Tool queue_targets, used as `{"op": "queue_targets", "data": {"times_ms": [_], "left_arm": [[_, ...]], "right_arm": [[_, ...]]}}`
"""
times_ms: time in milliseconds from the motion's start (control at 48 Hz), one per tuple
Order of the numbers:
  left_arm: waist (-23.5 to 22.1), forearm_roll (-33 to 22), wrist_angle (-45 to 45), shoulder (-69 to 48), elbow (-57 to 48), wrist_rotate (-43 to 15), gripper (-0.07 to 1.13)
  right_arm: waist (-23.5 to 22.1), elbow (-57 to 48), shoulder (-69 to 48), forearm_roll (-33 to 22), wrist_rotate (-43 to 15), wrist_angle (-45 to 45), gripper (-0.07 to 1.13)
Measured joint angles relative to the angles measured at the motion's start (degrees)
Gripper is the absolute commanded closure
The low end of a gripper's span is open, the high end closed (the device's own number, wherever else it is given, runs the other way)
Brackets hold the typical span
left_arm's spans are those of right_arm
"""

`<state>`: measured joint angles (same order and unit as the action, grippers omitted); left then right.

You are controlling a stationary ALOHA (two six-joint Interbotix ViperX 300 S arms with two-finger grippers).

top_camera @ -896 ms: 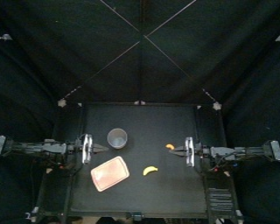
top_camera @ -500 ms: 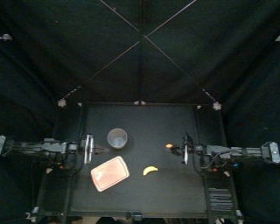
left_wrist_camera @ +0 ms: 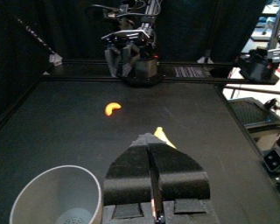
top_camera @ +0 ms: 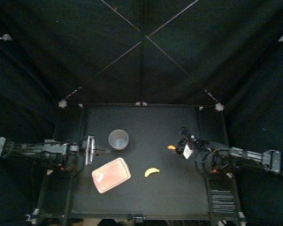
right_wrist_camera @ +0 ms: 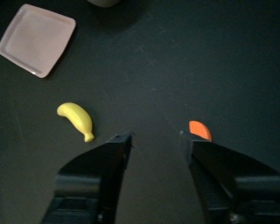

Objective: Pick the tangerine then place it in the grey bowl
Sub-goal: Pick the tangerine

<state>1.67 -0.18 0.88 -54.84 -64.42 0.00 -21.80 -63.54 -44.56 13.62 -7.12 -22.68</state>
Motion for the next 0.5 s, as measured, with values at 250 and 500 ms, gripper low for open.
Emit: {"op": "queue_targets", "data": {"times_ms": [250, 500], "left_arm": [[0.0, 0.1, 1.2, 0.0, 0.0, -0.1, 0.99], [0.4, 0.0, 2.0, -0.1, -0.6, -0.1, 0.99]], "right_arm": [[-1.5, -1.3, 6.2, -0.2, 0.0, 0.2, 0.16], [-3.6, -1.1, 14.2, -0.4, 0.1, 1.0, 0.16]]}}
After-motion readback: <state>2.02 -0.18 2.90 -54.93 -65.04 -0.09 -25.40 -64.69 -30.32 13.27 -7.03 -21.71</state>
